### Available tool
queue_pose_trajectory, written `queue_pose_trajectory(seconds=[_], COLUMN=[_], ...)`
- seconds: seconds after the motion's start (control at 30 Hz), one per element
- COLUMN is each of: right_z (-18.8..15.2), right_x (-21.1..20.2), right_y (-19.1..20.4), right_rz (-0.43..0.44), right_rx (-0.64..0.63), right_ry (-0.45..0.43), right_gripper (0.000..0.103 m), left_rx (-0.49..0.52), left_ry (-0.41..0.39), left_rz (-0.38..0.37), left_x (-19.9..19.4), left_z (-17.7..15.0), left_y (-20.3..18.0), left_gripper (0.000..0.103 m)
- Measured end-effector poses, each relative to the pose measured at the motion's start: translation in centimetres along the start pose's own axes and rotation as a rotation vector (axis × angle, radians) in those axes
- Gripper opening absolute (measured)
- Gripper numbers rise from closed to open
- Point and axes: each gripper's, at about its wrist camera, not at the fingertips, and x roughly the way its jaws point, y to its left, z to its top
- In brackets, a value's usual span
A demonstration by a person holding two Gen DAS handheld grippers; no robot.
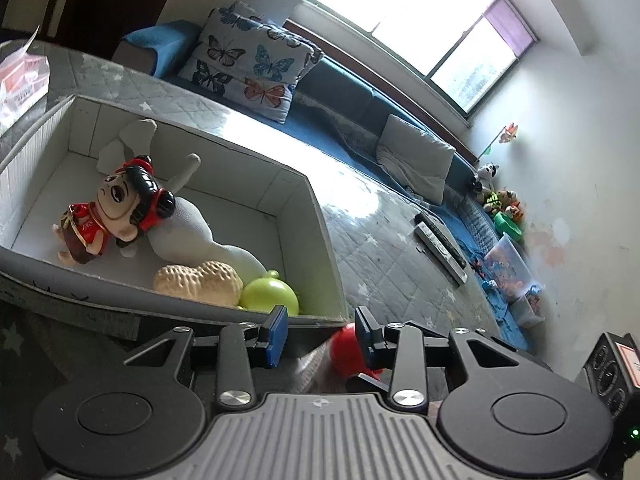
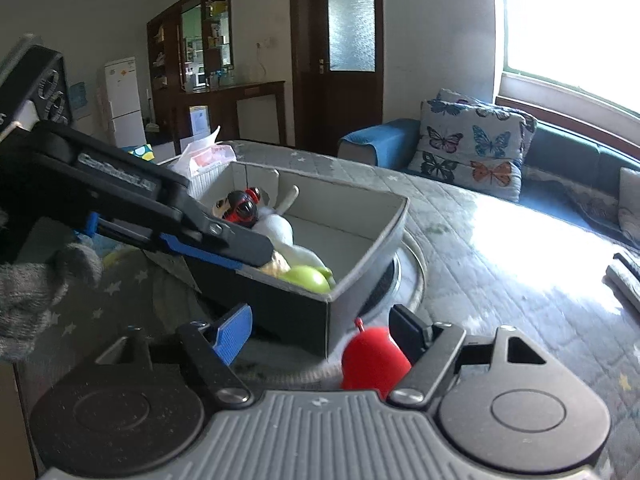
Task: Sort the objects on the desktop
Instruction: 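Move both grippers back to the red round toy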
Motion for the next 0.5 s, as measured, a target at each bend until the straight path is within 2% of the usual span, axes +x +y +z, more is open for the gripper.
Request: queue_pose_trajectory(seconds=[0.23,0.5], right_z=[-2.4,-3.4], right_x=[-0.3,-0.1], right_y=[-1.0,-2.3], right_rz=[-0.025,-0.041], right_rx=[0.032,0.067], right_ry=[0.043,0.054], right_gripper=[0.078,0.078], left_rx=[0.035,0.034], left_ry=[0.031,0.106], left_rz=[-0.009,-0.015], left_x=[0.1,3.0], left_z=[-1.8,-3.3], left_y=[-1.6,-2.4], left_gripper=[0.039,0.039])
